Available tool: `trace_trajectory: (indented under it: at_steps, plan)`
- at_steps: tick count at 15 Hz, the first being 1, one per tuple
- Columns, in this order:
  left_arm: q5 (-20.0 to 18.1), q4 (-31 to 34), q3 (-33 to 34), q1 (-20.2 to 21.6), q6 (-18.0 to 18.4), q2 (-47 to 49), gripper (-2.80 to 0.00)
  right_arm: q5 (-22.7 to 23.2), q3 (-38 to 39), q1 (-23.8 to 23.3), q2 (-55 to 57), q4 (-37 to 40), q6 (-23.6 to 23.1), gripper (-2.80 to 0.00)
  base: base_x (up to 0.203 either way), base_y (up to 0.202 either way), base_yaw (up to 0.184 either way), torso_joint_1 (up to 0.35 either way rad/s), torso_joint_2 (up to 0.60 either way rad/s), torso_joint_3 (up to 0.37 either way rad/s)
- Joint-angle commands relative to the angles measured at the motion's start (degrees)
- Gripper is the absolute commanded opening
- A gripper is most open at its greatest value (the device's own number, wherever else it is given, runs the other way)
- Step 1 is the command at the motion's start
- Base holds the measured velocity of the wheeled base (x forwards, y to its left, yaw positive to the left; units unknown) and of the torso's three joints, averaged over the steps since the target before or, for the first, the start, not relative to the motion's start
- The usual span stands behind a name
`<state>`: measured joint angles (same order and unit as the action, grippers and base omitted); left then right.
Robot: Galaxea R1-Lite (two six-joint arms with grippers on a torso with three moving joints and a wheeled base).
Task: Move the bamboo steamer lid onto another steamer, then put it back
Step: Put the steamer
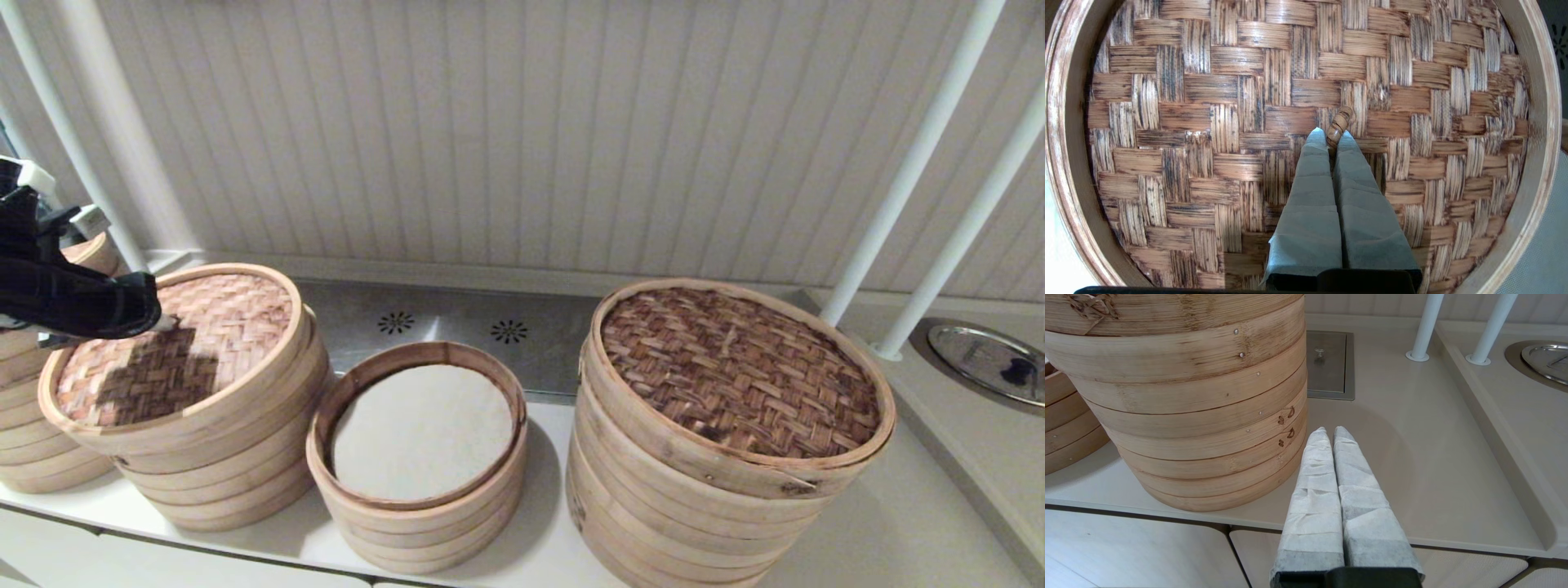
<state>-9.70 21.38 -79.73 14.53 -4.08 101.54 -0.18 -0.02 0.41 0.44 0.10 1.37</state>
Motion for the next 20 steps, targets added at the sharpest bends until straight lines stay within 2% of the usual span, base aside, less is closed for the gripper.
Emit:
trace_trajectory:
  at_steps: [1, 8, 20]
  plan:
    - [-0.1, 0.2, -0.5, 0.1, -0.1, 1.1, -2.8, 0.0, -0.1, 0.0, 0.1, 0.0, 0.0, -2.8, 0.0, 0.0, 0.0, 0.0, 0.0, 0.0]
    - [-0.2, 0.4, -3.4, 0.1, -0.2, 1.7, -2.8, 0.0, 0.0, 0.0, 0.1, 0.0, 0.0, -2.8, 0.0, 0.0, 0.0, 0.0, 0.0, 0.0]
    - [-0.3, 0.4, -4.7, 0.1, -0.3, 4.8, -2.8, 0.0, -0.1, 0.0, 0.1, 0.0, -0.1, -2.8, 0.0, 0.0, 0.0, 0.0, 0.0, 0.0]
